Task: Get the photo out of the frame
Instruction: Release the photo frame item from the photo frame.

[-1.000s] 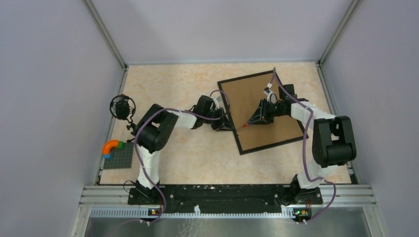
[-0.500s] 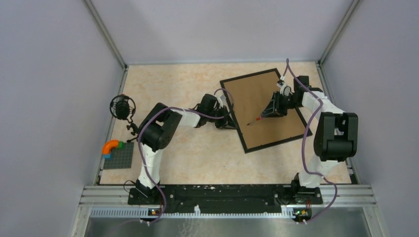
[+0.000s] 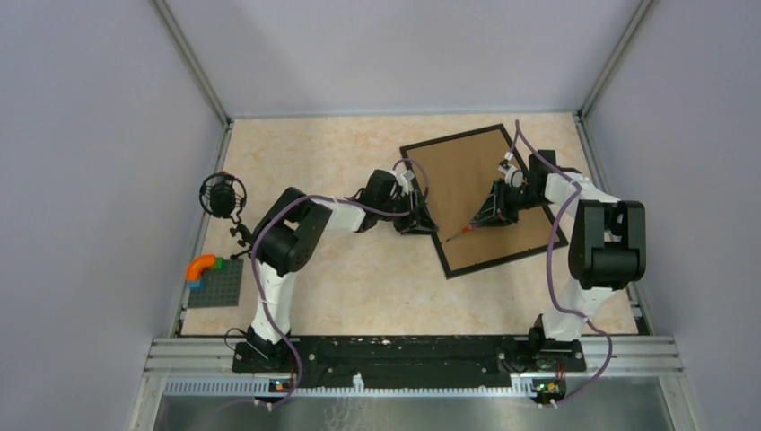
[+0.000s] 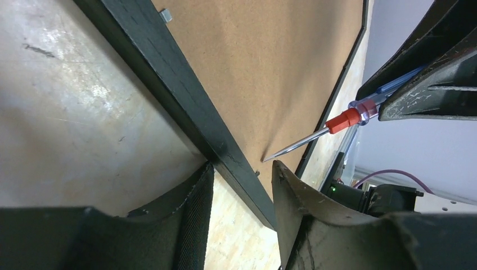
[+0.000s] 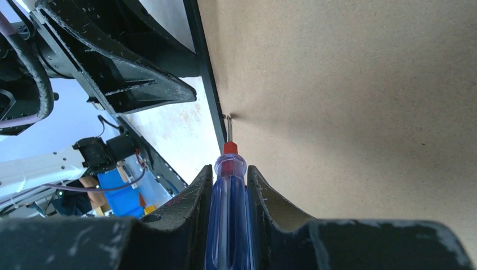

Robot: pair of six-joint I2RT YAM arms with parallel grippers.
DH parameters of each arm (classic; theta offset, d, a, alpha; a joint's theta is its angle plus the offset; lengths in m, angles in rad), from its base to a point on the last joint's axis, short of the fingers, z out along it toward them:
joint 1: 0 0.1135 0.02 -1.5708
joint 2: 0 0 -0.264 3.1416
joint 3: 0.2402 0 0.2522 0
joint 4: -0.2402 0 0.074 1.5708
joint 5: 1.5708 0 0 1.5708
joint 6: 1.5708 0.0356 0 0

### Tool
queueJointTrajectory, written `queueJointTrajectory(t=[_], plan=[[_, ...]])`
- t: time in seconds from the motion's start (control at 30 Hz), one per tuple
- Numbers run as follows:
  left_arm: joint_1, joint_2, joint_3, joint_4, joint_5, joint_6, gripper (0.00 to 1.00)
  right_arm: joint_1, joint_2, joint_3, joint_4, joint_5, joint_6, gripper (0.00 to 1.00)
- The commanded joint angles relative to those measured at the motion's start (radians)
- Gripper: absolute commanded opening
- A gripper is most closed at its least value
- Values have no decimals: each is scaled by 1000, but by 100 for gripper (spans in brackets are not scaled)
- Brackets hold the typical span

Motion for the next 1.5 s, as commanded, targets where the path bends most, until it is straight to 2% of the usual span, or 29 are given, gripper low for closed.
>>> queueJointTrajectory(t=[0.0,0.1,0.2,0.33,0.47,0.9,1.23,1.47], plan=[[-29,37,4,-12,-74,8,49,3,13,-16,14,-2,-29,0],[-29,66,19,-44,-100,16,45,4,16,-23,6,-4,-35,0],[-9,43,-12,-2,-32,44,37,3,13,-17,-9,-5,-49,0],[18,-79,-74,30,10,125,37,3,23,2,-38,-2,-73,0],[13,-132,-62,-8,-16,166,40,3,24,5,-42,12,-87,0],[-37,36,40,-5,-48,93,52,9,64,8,-79,-18,-85,0],[-46,84,52,-48,-117,81,48,8,176,16,-145,-81,-74,0],[-57,105,50,-69,-170,71,45,24,189,41,-222,-99,-88,0]])
